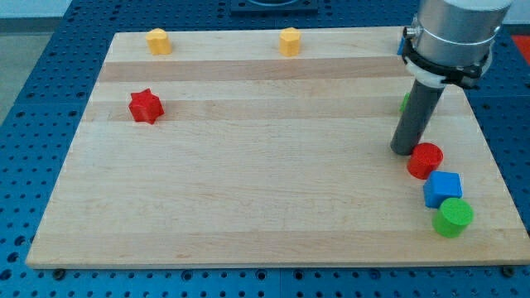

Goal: Move the red star between the red circle and green star

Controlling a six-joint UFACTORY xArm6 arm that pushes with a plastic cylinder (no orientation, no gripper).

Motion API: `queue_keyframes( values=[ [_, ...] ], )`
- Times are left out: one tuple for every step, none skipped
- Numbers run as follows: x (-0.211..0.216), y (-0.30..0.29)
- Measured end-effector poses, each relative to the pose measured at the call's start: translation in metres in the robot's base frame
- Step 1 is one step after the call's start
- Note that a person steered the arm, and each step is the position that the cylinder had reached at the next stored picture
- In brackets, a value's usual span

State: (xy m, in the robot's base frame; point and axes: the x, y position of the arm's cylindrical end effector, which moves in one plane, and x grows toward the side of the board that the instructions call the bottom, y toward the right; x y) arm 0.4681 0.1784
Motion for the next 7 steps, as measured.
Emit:
queue_keyframes(
  values=[
    [0.0,0.004],
    [-0.002,0.002],
    [-0.012,-0.041],
    [-0.013,-0.094],
    [-0.013,-0.15],
    [-0.012,-0.202],
    [-0.012,-0.253]
  ],
)
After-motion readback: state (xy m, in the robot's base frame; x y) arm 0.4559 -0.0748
